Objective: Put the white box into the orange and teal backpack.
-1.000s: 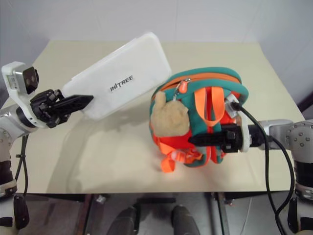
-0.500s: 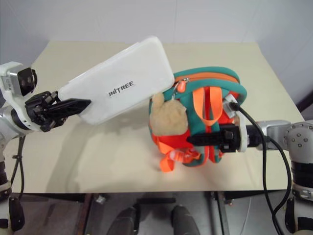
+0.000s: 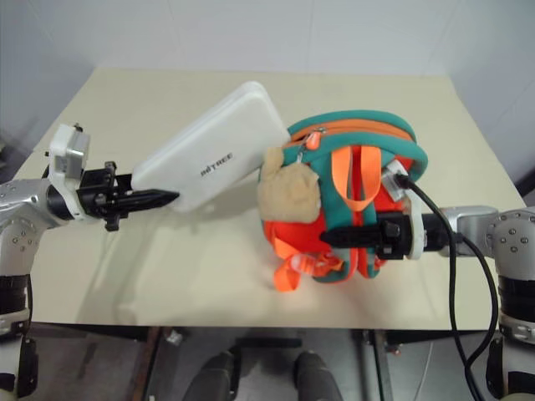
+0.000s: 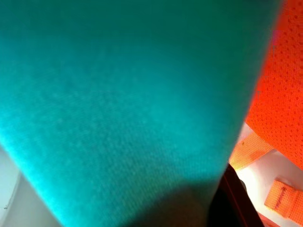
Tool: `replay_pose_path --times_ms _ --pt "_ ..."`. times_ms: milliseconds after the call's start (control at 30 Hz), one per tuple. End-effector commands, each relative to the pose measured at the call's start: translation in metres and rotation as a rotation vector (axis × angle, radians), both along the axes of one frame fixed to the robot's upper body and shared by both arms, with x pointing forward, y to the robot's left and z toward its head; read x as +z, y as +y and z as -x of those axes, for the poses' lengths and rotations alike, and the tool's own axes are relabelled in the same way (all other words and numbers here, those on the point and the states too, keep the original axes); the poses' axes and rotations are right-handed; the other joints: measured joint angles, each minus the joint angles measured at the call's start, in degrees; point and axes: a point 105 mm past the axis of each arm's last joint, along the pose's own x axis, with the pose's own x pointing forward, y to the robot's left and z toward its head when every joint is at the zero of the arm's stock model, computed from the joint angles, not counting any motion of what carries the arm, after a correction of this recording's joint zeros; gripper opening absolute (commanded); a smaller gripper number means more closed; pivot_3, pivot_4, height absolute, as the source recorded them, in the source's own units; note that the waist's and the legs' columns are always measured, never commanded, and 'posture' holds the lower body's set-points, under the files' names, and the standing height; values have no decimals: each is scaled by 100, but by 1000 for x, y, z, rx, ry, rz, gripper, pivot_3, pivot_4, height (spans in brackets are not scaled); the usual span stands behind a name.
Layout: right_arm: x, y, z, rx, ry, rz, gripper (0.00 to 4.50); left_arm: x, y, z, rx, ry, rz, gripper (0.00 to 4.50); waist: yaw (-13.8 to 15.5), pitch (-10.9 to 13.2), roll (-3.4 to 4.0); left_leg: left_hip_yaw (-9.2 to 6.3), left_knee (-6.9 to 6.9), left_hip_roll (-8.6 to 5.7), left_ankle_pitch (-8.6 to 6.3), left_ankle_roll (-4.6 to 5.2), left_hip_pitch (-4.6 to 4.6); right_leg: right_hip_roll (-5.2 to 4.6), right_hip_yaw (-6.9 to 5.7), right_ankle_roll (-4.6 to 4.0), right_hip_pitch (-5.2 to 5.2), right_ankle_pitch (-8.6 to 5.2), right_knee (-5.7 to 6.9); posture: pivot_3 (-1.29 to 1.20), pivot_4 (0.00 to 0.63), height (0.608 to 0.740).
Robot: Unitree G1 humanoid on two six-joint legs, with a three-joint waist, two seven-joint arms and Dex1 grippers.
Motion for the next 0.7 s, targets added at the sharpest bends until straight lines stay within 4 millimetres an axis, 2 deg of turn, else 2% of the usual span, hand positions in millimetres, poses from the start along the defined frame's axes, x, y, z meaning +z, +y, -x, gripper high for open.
replay_pose_path --times_ms 33,200,400,700 --pt "7 3 4 19 -36 -17 841 4 -4 5 -99 6 -105 1496 3 0 0 0 1 0 1 1 0 0 -1 0 1 0 0 0 150 740" --pt "6 5 2 18 -46 -26 841 1 -1 -1 -184 35 -287 1496 -1 0 0 0 -3 0 1 1 0 3 -2 0 -1 0 0 0 150 740" --pt "5 6 3 11 -52 -35 841 6 0 -10 -212 31 -378 1496 -15 0 0 0 -4 5 1 2 -4 7 -1 0 -4 0 2 0 150 740" --pt "2 7 8 -6 -54 -52 841 -4 14 -20 -174 57 -506 1496 -18 0 1 -1 7 5 1 2 -2 8 0 0 -3 0 15 0 150 740"
